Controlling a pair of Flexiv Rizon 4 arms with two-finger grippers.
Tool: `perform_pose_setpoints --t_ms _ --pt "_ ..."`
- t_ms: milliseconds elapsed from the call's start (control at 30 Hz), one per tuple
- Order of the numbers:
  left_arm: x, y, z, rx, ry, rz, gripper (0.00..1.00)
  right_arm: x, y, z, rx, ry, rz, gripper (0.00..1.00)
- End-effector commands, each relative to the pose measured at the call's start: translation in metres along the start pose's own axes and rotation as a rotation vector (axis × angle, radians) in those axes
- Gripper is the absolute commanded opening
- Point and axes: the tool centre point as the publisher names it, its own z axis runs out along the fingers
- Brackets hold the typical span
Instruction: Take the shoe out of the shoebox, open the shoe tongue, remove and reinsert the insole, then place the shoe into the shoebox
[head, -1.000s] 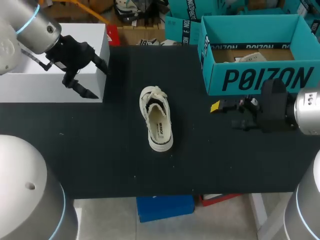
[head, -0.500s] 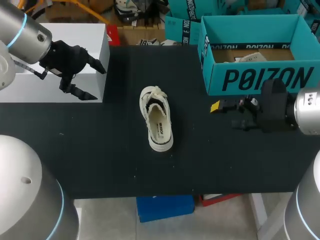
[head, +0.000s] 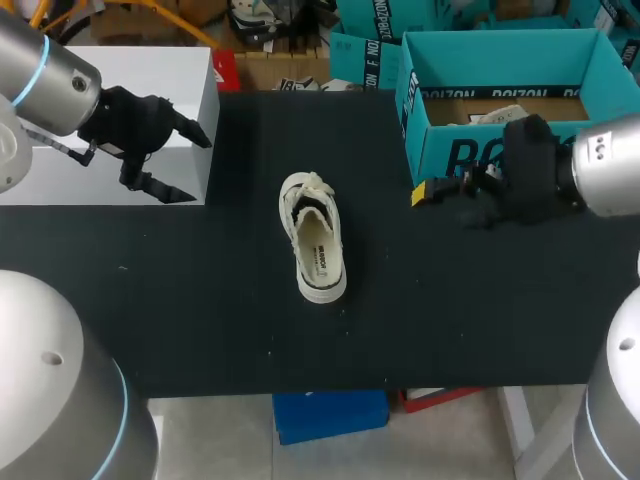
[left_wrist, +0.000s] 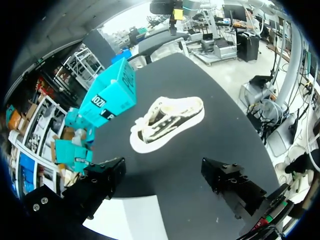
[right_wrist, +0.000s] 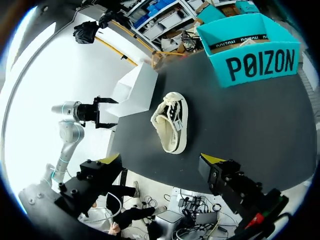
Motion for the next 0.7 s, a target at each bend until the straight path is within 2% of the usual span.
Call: perform_pose_setpoints --t_ms 33,133,367,700 --pt "0.002 0.0 0.0 -0.001 -0.007 0.002 1.0 0.014 0.048 0.027 0.247 -0.296 -0.091 1.0" --pt "0.002 0.0 0.0 -0.001 -0.007 0.002 1.0 0.018 0.061 0.039 0.33 -0.42 -0.171 1.0" --pt "0.002 0.0 0.0 -0.001 -0.007 0.002 1.0 0.023 0.089 0.058 0.43 -0.58 -0.28 1.0" --pt "0.002 0.0 0.0 -0.001 -0.007 0.002 1.0 0.026 0.11 0.078 0.548 -0.765 -0.392 1.0"
